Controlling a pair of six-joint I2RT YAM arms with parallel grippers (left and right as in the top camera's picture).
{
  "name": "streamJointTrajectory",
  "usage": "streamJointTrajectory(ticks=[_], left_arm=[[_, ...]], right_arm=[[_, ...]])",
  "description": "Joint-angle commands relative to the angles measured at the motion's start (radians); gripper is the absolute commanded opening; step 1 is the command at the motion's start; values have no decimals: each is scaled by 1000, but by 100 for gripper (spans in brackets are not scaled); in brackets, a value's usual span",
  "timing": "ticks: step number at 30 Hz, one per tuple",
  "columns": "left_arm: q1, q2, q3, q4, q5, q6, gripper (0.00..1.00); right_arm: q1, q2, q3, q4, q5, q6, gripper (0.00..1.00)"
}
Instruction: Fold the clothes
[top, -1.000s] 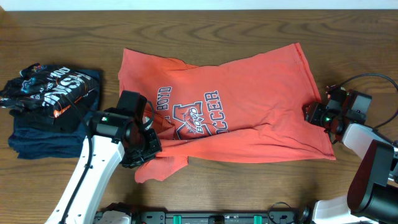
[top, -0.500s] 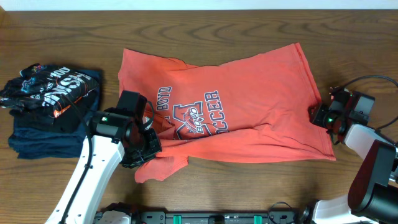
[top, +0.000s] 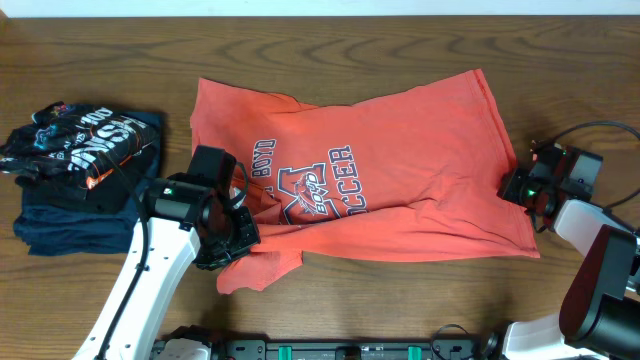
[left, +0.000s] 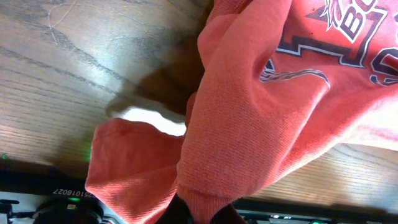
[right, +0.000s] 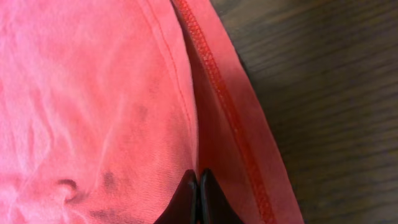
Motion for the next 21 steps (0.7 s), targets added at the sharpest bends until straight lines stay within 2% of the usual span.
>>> streamJointTrajectory(ticks=[1, 8, 13, 14, 18, 20, 21], left_arm=[[4, -7, 8, -5, -13, -2, 6], [4, -7, 8, -5, -13, -2, 6], [4, -7, 8, -5, -13, -2, 6], [4, -7, 8, -5, -13, -2, 6], [4, -7, 8, -5, -13, -2, 6], [4, -7, 8, -5, -13, -2, 6], [4, -7, 8, -5, -13, -2, 6]], right_arm=[[-26, -37, 8, 28, 48, 80, 1], [-102, -84, 9, 116, 64, 201, 1], [-117, -83, 8, 100, 68, 202, 3], [-117, -83, 8, 100, 68, 203, 9], [-117, -85, 8, 84, 43, 204, 41], [-117, -92, 8, 56, 41, 214, 53], [-118, -101, 8, 35, 43, 220, 55]])
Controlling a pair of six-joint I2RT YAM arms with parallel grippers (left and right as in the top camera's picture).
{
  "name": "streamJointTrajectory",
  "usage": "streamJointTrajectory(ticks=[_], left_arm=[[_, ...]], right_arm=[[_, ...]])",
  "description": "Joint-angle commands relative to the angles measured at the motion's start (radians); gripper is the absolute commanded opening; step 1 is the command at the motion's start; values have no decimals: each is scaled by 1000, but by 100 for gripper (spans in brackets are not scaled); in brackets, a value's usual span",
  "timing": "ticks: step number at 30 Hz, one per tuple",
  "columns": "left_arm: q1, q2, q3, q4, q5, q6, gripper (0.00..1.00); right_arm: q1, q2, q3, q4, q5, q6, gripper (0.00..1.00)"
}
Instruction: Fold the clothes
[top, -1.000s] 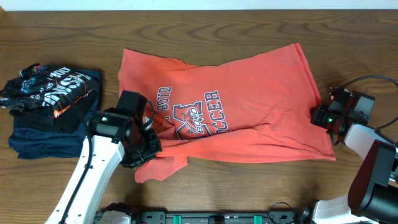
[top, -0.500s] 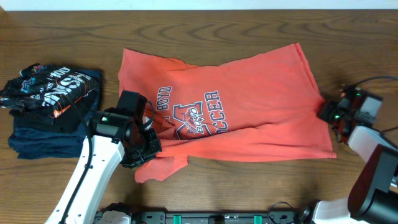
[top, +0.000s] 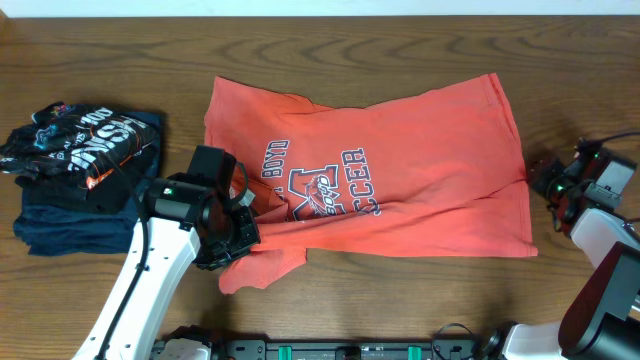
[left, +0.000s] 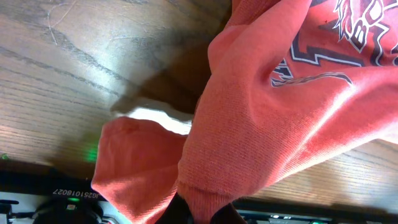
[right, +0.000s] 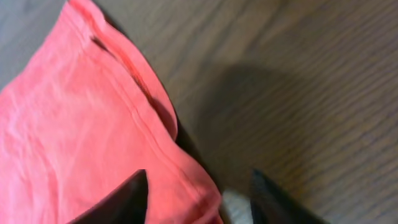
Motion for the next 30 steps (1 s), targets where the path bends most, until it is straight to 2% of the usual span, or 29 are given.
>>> streamJointTrajectory(ticks=[1, 5, 10, 16, 21, 30], left_arm=[[4, -7, 8, -6, -13, -2, 6], [4, -7, 8, -6, -13, -1, 6], [4, -7, 8, -5, -13, -1, 6], [4, -7, 8, 11, -13, -1, 6], [4, -7, 8, 12, -13, -1, 6], [4, -7, 8, 12, -13, -1, 6]], right_arm=[[-10, -43, 9, -49, -5, 22, 56], [-14, -143, 9, -206, 59, 39, 56], [-14, -341, 9, -509, 242, 108, 56], [-14, -528, -5, -809, 326, 189, 51], [-14, -558, -72, -856, 328, 189, 51], [-14, -558, -238, -746, 320, 234, 49]])
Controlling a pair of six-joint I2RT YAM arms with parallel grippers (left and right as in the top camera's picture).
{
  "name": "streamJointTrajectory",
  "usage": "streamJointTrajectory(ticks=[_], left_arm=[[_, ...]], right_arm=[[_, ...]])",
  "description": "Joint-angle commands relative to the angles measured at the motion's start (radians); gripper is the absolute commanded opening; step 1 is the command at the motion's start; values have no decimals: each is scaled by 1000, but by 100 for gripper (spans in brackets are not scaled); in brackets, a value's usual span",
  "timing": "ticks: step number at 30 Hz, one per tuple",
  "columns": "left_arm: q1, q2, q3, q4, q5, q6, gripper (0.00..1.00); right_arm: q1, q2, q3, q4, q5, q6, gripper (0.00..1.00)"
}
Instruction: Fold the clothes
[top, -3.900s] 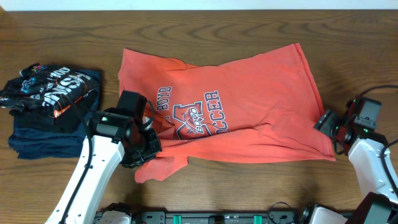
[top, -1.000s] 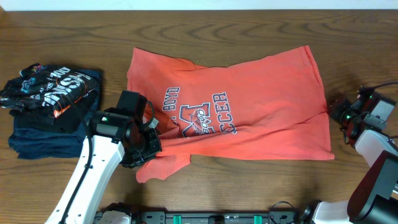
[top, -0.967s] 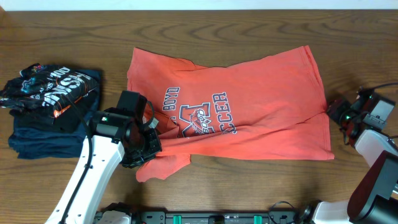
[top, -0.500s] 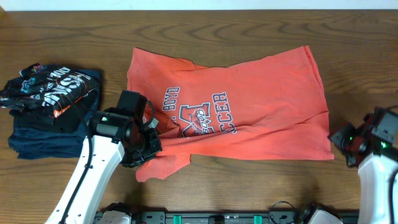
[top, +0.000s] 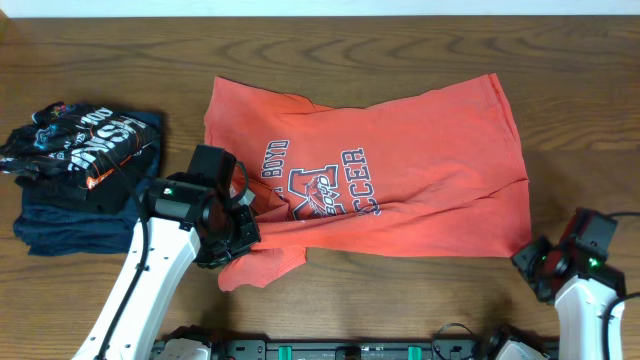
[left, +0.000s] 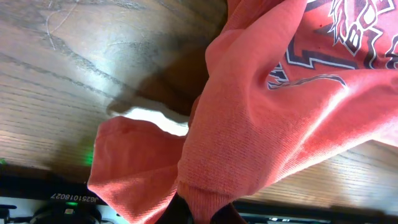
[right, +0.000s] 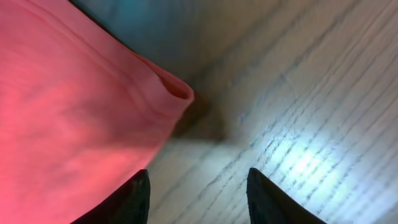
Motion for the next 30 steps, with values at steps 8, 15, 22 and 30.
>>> streamJointTrajectory(ticks=[8, 15, 22, 30], left_arm=[[4, -7, 8, -1, -13, -2, 6], [4, -7, 8, -3, -13, -2, 6], [4, -7, 8, -3, -13, -1, 6], [4, -7, 8, -3, -13, -2, 6]], right_arm=[[-10, 11, -49, 111, 14, 30, 48], [-10, 72, -80, 183, 13, 49, 48], [-9, 155, -91, 281, 13, 60, 48], [-7, 195, -91, 338, -16, 63, 48]])
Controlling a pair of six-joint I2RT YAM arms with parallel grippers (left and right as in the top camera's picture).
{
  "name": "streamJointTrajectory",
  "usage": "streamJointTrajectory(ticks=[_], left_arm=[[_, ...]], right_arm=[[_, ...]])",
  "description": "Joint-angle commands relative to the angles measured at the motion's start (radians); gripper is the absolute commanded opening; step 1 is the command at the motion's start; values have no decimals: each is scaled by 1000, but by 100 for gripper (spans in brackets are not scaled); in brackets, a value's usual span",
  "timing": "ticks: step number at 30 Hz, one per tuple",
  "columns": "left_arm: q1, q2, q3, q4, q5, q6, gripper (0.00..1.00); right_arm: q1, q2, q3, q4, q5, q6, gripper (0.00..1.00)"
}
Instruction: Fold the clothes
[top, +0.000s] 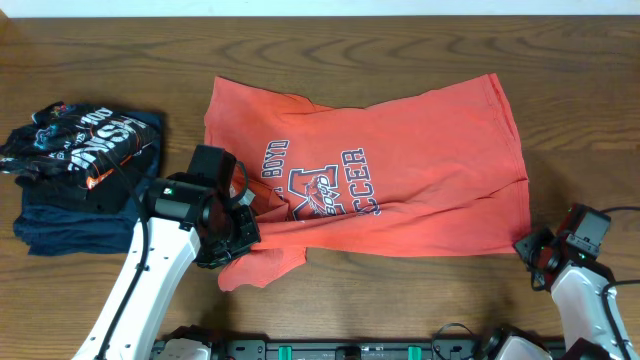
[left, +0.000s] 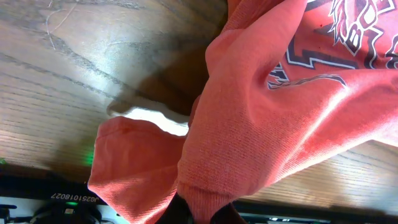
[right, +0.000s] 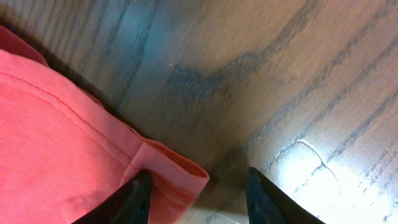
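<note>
An orange T-shirt (top: 380, 185) with "BOYD SOCCER" print lies spread across the wooden table, wrinkled along its near edge. My left gripper (top: 236, 235) is shut on a bunched fold of the shirt (left: 249, 149) near its front left sleeve; the sleeve (top: 255, 268) droops below it. My right gripper (top: 532, 250) is open at the shirt's front right corner (right: 168, 177), its fingers (right: 138, 198) straddling the hemmed corner, which lies between them against the left finger.
A stack of folded dark clothes (top: 80, 175) with a printed black shirt on top sits at the left of the table. The table's front edge with its black rail (top: 350, 350) runs just below both arms.
My right gripper has shifted slightly up to the shirt's front right corner, so the hem now lies between its open fingers. The left gripper and shirt are unchanged.
My left gripper has stayed shut on the shirt's front left fold throughout. My right gripper was shut on the right hem, then open and off it after the shirt had shifted right. It then sat lower by the front right corner, and now straddles that corner.
</note>
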Motion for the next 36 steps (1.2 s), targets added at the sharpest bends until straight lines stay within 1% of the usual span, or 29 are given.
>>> streamJointTrajectory(ticks=[1, 6, 16, 25, 36], left_arm=[[4, -7, 8, -3, -13, -2, 6], [4, -7, 8, -3, -13, -2, 6], [4, -7, 8, -3, -13, -2, 6], [4, -7, 8, -2, -13, -2, 6], [4, -7, 8, -3, -13, -2, 6]], right_arm=[[-7, 35, -27, -5, -43, 19, 48], [-6, 35, -27, -20, -88, 19, 47], [-6, 35, -28, -61, -113, 19, 47], [1, 44, -28, -40, -125, 19, 46], [79, 135, -30, 51, -147, 43, 46]])
